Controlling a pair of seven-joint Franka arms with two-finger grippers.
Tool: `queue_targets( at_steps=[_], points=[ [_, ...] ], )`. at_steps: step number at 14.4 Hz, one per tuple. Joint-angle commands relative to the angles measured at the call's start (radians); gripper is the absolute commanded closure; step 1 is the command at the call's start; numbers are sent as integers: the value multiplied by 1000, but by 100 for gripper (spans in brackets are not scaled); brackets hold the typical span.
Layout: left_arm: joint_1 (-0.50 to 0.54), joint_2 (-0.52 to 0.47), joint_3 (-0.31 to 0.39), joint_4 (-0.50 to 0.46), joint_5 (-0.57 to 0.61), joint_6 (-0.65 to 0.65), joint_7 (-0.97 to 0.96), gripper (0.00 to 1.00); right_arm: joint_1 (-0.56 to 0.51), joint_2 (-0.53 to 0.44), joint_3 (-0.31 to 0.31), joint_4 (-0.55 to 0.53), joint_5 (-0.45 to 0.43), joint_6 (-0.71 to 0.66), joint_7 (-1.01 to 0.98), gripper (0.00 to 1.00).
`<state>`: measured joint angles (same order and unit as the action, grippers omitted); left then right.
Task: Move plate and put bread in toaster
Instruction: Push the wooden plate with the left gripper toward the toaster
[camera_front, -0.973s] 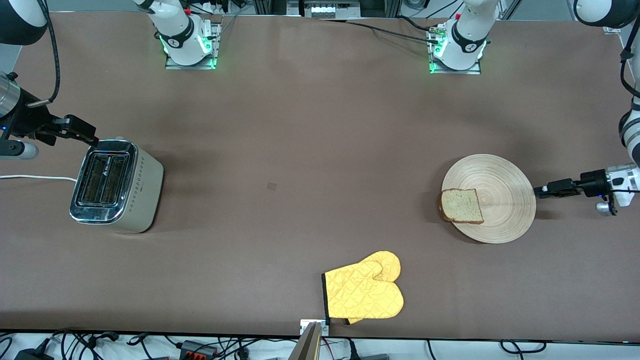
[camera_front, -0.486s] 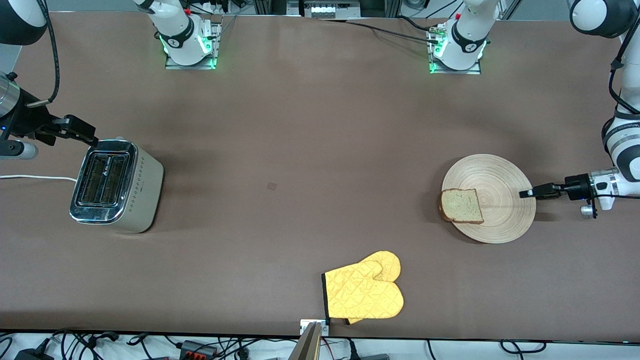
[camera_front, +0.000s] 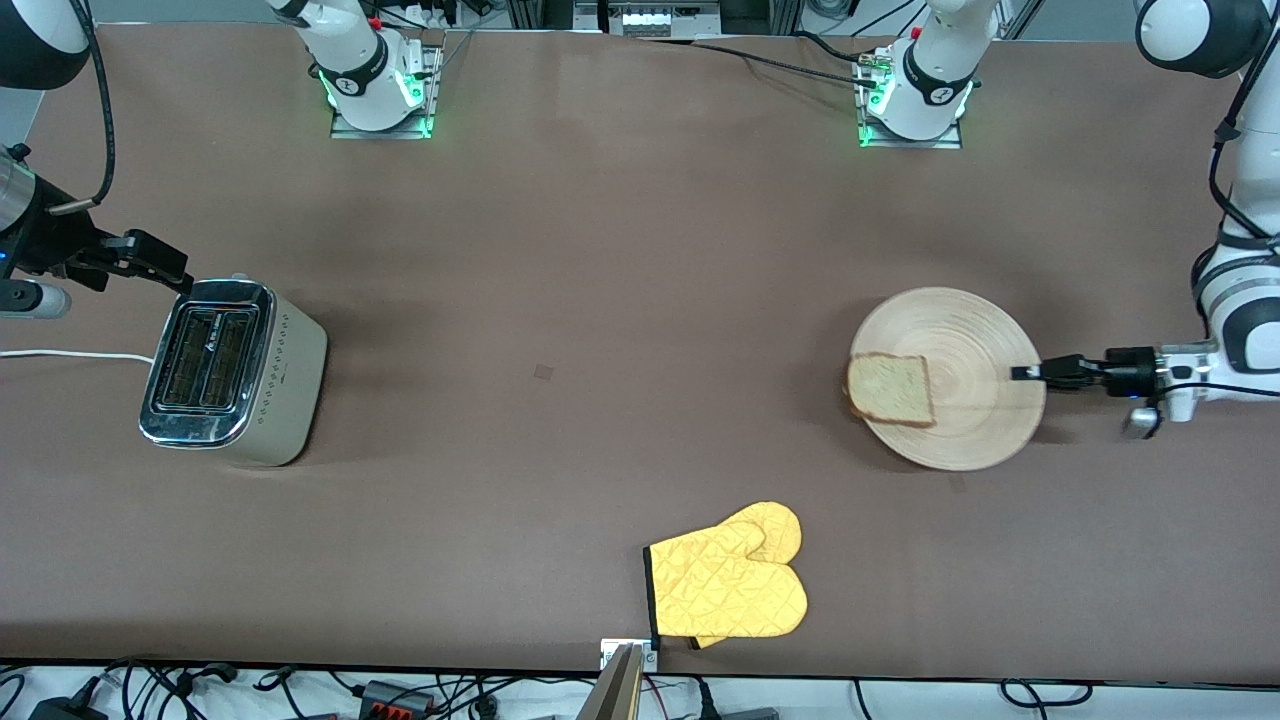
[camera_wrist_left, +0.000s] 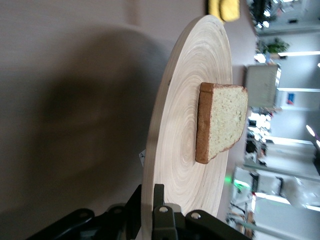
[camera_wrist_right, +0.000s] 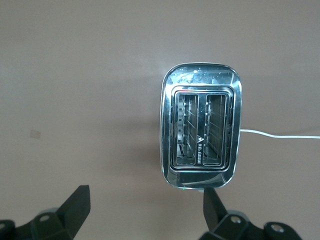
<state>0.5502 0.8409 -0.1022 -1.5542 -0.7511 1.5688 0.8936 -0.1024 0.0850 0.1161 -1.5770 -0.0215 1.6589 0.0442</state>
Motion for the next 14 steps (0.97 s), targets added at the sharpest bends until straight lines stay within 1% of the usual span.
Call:
queue_targets(
  at_steps=[1, 3, 4, 5, 6, 7, 9, 10, 11, 12, 14],
  points=[
    [-51, 4, -56, 25, -13, -58, -1, 99, 0, 6, -3, 25, 2, -11, -9, 0],
    [-136, 4, -73, 23, -14, -56, -4, 99, 0, 13, -3, 26, 0, -10, -13, 0],
    [-200, 4, -73, 25, -28, -49, -5, 99, 0, 13, -3, 28, 0, -10, -15, 0],
    [-264, 4, -70, 17, -90, -47, -37, 99, 0, 15, -1, 28, 0, -11, -15, 0],
    [-307, 9, -70, 10, -147, -41, -80, 99, 0, 15, -1, 26, 2, -13, -15, 0],
    [-361, 10, -70, -3, -180, -5, -108, 99, 0, 15, -1, 23, 2, -13, -15, 0],
    [-451, 6, -71, -26, -194, 115, -114, 99, 3, 21, -1, 20, 3, -19, -15, 0],
    [-496, 9, -71, -29, -221, 163, -114, 99, 6, 25, 0, 20, 3, -39, -15, 0],
    [-536, 9, -71, -49, -276, 213, -114, 99, 12, 32, 0, 20, 3, -71, -14, 0],
    [-577, 9, -71, -72, -357, 268, -114, 99, 13, 30, 5, 20, 5, -102, -3, 0],
    [-663, 13, -71, -84, -462, 350, -113, 99, 13, 41, 5, 23, 38, -113, 5, 0]
  ],
)
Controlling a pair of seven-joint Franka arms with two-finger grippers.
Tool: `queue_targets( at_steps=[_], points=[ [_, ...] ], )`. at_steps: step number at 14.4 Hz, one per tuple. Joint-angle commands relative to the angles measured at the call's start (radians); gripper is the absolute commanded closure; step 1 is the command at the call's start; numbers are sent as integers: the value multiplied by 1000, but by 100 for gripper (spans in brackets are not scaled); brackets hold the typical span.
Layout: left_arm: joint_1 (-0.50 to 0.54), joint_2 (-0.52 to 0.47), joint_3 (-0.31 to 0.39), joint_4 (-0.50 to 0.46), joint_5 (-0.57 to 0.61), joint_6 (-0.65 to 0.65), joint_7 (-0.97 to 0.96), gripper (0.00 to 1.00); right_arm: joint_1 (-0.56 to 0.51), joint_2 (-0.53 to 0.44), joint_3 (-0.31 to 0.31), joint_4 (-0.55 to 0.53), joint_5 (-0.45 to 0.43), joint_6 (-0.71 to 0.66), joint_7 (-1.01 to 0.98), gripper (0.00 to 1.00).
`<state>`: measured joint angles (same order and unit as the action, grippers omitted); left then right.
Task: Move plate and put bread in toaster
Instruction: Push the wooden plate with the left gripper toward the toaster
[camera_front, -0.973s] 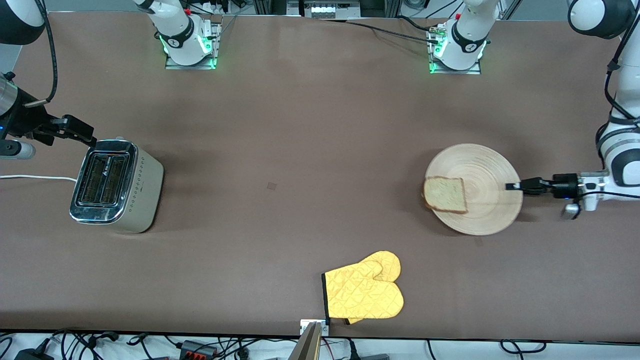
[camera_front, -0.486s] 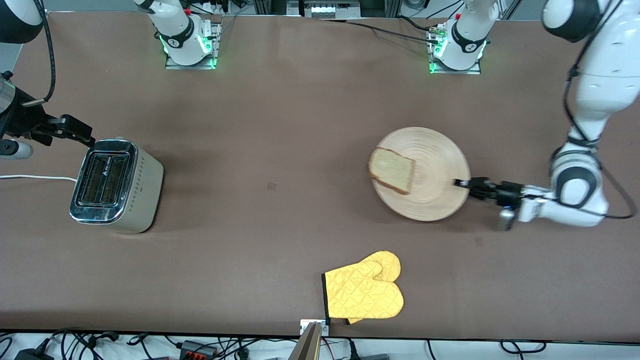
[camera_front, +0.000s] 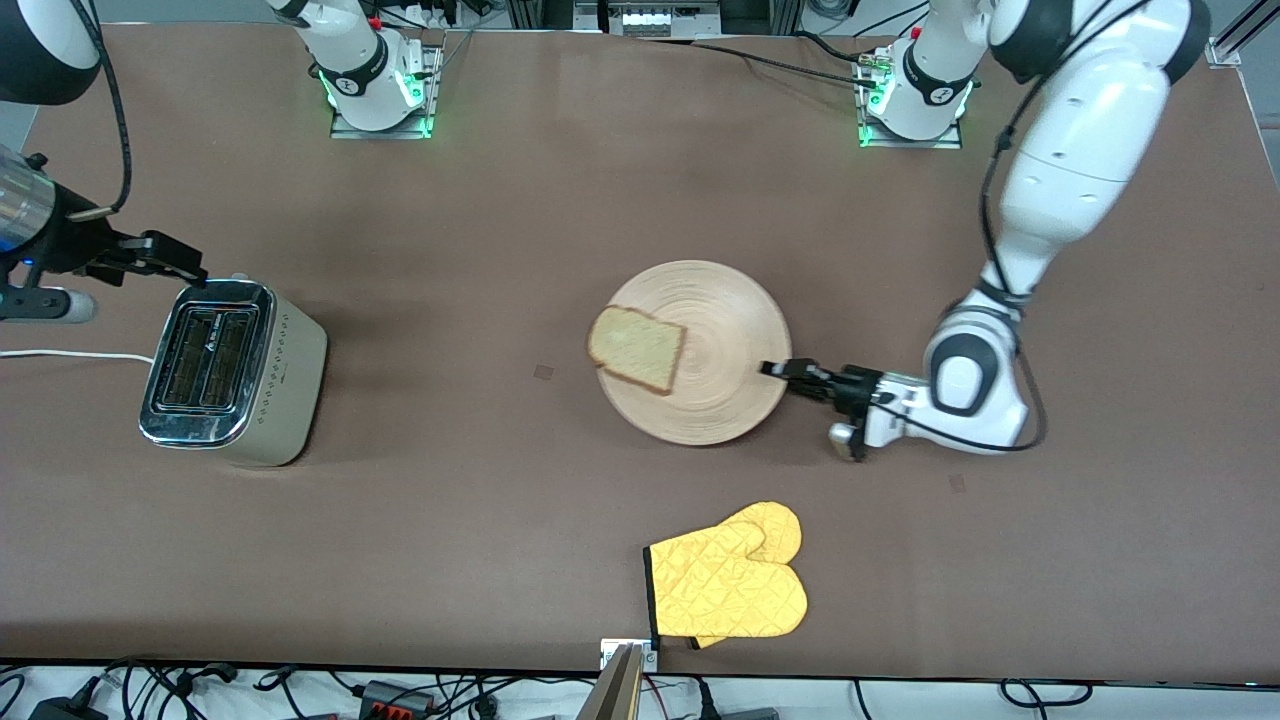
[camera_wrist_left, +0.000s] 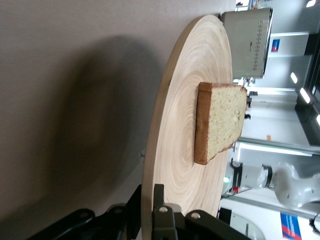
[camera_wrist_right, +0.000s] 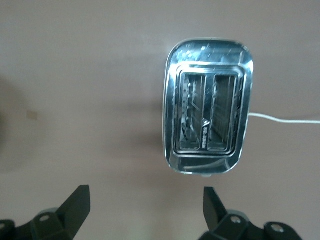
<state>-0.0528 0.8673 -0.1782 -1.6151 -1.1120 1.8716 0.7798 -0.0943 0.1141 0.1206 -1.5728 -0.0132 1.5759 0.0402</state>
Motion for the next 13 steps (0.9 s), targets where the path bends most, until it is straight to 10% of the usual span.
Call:
queue_targets(
  at_steps=[1, 7, 8, 9, 10, 13],
  points=[
    [-97, -13, 5, -23, -124, 96, 1, 99, 1, 16, 1, 19, 54, -31, 6, 0],
    [-234, 24, 5, -22, -215, 247, 4, 92, -2, 45, -3, 16, 73, -34, -23, 0],
    [-229, 22, 6, -22, -215, 244, -2, 69, 2, 58, -1, 14, 73, -33, -22, 0],
    [-222, 21, 6, -23, -212, 239, 7, 14, 7, 68, 1, 14, 73, -24, -20, 0],
    [-216, 12, 9, -25, -207, 233, 7, 0, 11, 78, 4, 14, 78, -31, -4, 0],
    [-155, -25, 38, -17, -114, 122, 6, 0, 27, 119, 2, 16, 261, -5, 79, 0]
  ],
)
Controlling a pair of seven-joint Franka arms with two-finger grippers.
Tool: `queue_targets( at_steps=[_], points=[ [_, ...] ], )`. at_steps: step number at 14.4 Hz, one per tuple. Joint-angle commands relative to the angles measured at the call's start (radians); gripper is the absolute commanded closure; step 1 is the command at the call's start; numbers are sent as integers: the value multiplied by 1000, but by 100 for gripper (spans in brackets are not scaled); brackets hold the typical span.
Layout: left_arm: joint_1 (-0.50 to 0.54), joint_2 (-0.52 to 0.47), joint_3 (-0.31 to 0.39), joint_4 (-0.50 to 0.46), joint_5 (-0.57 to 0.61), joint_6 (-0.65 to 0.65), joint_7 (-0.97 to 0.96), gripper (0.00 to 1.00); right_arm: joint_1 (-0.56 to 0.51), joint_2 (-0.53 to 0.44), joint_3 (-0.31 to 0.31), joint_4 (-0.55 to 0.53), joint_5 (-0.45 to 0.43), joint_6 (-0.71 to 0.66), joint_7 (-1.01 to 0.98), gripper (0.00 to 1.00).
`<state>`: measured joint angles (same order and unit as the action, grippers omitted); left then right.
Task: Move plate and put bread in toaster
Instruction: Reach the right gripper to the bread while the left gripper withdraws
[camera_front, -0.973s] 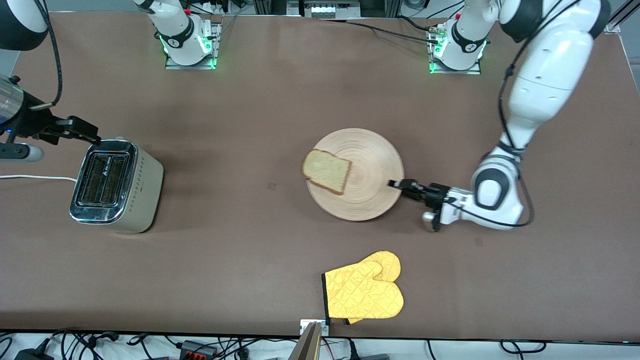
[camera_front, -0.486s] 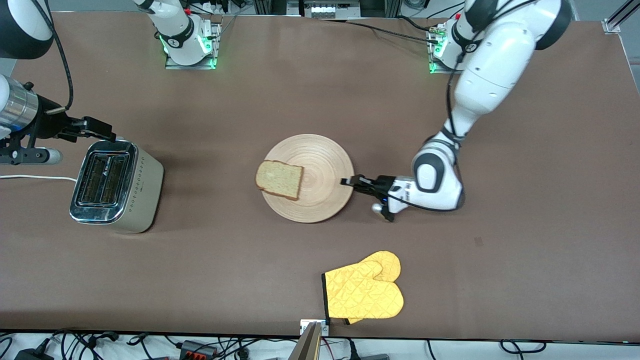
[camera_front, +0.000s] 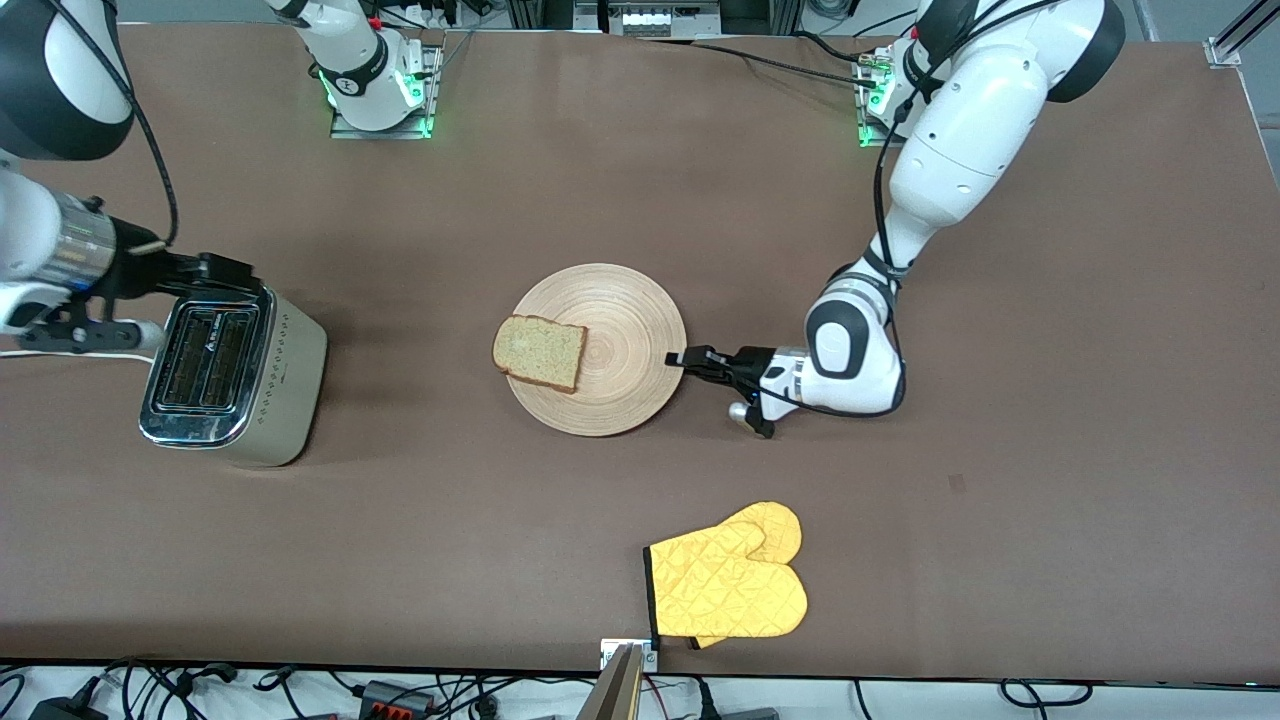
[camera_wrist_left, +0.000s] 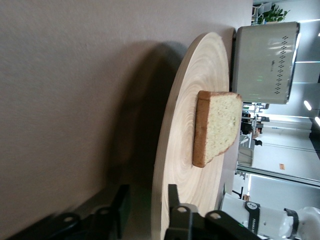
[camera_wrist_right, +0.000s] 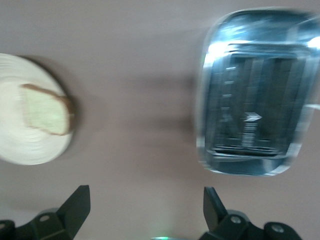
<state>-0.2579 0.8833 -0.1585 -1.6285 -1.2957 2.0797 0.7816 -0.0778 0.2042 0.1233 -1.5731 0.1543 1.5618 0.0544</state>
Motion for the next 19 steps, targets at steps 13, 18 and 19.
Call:
queue_targets(
  at_steps=[13, 18, 19],
  points=[
    [318, -184, 40, 374, 993, -679, -28, 0, 173, 49, 19, -414, 221, 642, 240, 0],
    [319, -306, 45, 374, 1268, -717, -48, 0, 206, 84, 45, -487, 411, 779, 223, 0],
    [318, -328, 51, 374, 1306, -733, -59, 0, 235, 96, 45, -505, 419, 819, 211, 0]
  ],
)
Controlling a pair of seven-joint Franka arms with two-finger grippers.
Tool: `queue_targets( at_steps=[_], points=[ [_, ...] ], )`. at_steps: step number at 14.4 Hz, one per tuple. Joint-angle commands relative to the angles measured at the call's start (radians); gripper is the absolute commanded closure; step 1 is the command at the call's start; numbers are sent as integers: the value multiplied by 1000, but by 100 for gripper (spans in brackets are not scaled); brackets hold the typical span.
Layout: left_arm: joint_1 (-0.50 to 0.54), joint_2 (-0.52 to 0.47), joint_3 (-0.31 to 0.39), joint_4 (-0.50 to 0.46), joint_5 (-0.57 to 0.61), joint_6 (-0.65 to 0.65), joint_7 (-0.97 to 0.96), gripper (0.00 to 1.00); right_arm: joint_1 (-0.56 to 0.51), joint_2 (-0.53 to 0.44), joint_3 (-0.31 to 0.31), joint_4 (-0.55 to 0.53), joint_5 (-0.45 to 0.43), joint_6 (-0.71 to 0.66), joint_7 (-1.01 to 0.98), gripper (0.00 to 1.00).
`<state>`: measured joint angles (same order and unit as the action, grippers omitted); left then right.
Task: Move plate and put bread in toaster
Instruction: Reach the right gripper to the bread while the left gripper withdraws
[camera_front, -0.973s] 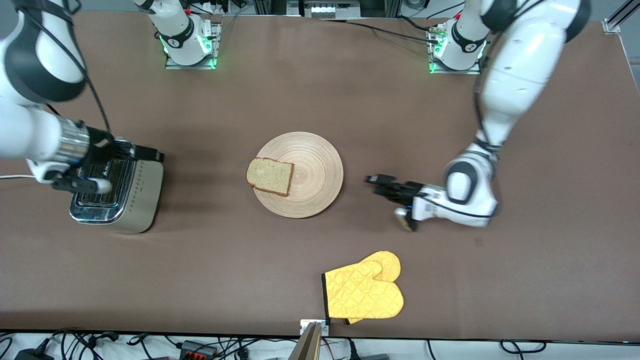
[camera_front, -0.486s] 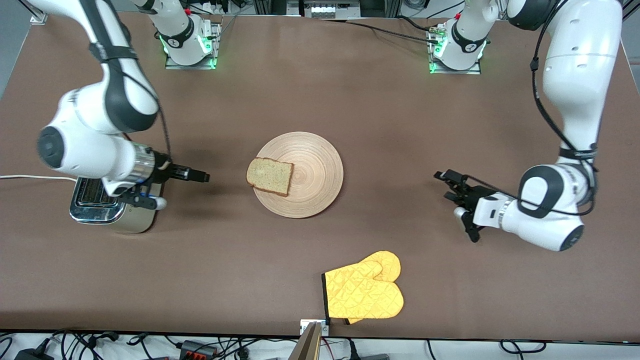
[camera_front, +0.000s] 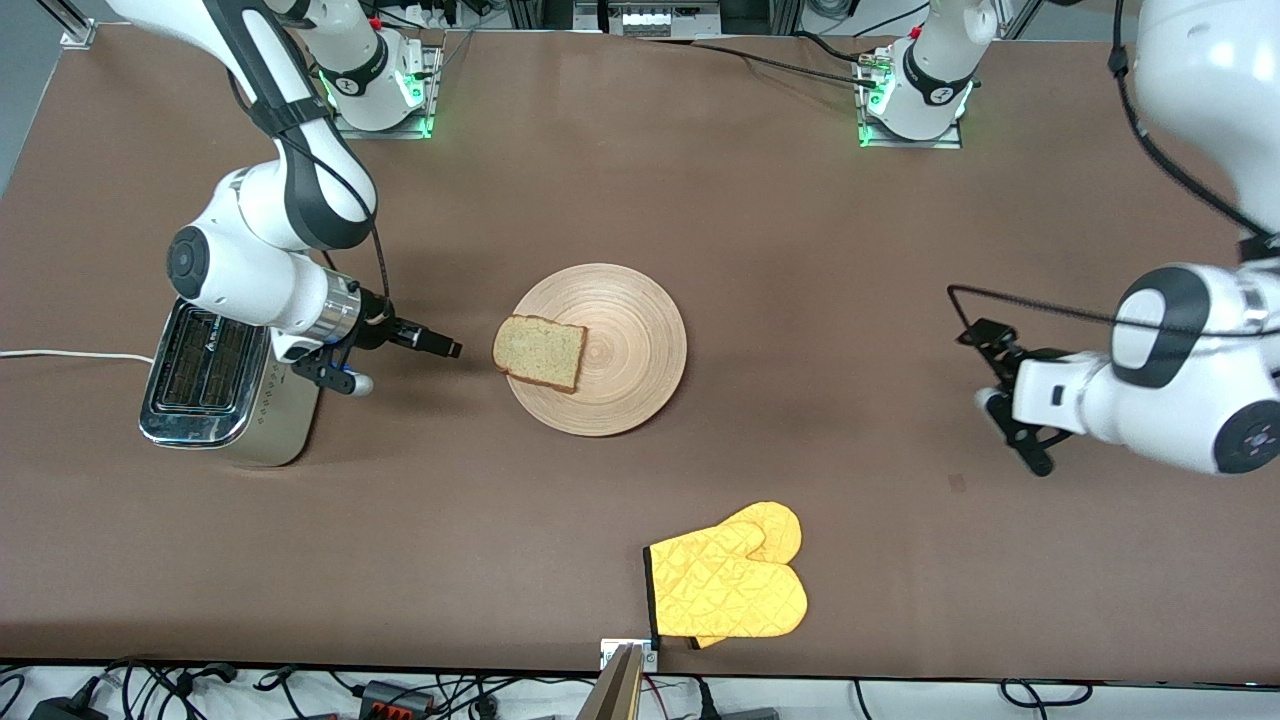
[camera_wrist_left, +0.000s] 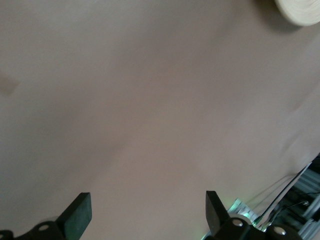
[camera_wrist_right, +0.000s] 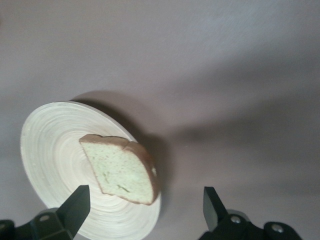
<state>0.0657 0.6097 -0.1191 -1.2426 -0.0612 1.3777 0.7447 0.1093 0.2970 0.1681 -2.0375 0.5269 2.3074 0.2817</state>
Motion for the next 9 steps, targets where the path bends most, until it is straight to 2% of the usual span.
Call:
queue_targets(
  at_steps=[1, 2, 3, 6, 9],
  points=[
    [-6, -76, 12, -12, 114, -37, -54, 0, 62, 17, 1, -64, 50, 130, -44, 0],
    [-9, -89, 9, -9, 157, -38, -79, 0, 70, 42, 2, -69, 51, 151, -91, 0],
    [-17, -108, 7, -6, 200, -39, -85, 0, 75, 60, 7, -69, 89, 162, -131, 0],
    [-20, -133, 7, 78, 254, -49, -105, 0, 76, 89, 28, -72, 279, 216, -321, 0],
    [-26, -133, 6, 164, 302, -129, -104, 0, 75, 105, 27, -73, 308, 222, -381, 0]
  ],
)
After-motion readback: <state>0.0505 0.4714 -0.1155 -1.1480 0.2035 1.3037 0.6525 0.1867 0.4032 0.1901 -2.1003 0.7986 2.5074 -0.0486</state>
